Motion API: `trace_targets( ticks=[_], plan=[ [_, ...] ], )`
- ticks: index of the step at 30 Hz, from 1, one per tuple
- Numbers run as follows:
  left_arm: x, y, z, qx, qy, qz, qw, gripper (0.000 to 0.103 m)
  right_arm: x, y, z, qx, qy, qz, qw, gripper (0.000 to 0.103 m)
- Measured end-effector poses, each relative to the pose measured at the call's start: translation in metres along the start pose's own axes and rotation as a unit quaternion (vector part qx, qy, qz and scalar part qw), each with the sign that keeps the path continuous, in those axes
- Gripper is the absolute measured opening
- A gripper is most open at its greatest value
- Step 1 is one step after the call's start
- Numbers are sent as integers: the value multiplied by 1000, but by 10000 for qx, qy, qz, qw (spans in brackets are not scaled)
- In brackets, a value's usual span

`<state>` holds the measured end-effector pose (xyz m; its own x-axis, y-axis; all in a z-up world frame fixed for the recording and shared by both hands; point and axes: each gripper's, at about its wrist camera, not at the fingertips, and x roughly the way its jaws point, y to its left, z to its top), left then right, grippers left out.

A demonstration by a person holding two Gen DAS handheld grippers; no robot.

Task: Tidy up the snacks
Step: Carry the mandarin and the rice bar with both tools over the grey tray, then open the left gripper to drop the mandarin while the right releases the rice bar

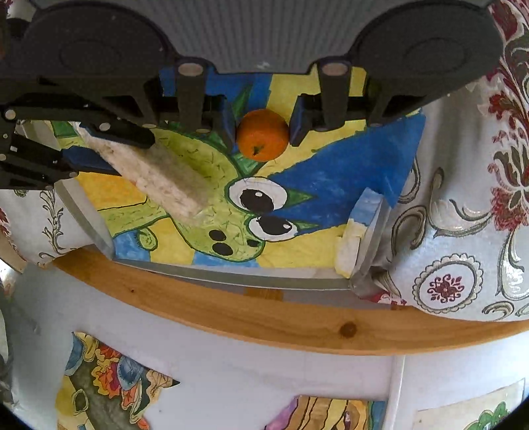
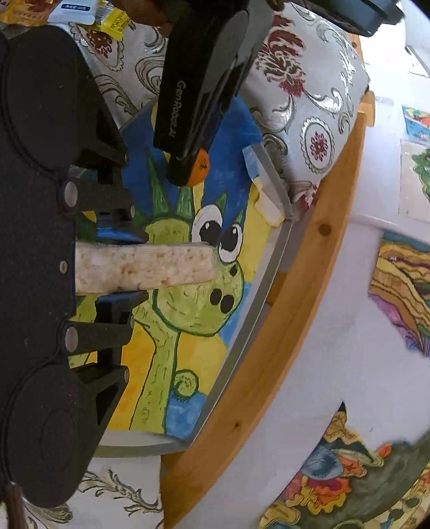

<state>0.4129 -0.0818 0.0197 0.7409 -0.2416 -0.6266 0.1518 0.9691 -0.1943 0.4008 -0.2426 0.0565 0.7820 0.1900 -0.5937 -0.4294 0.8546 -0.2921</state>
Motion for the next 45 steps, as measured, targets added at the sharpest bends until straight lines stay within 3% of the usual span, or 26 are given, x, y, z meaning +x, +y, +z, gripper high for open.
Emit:
trace_targets(
  ticks=[7, 14, 21, 28, 34, 45],
  plan=[
    [-10, -2, 2, -15, -151, -22, 9999, 55, -11, -5, -2, 82, -166, -134, 9997, 63],
    [-37, 4, 1, -174, -501, 41, 9986, 84, -40, -7, -6, 302, -488, -386, 9976, 81],
    [-71, 14, -5, -279, -930, 263, 9949, 100, -76, -7, -13, 496, -827, -678, 9930, 96],
    [-113, 17, -23, -55, -1266, 398, 9911, 102, -116, 0, -17, 965, -1283, -802, 9838, 102],
    [-151, 20, -45, 128, -1559, 474, 9866, 102, -143, 20, -29, 1237, -1363, -712, 9803, 102],
    [-198, 34, -93, 113, -1556, 579, 9861, 102, -186, 80, -43, 821, -1373, -258, 9868, 102]
  ],
)
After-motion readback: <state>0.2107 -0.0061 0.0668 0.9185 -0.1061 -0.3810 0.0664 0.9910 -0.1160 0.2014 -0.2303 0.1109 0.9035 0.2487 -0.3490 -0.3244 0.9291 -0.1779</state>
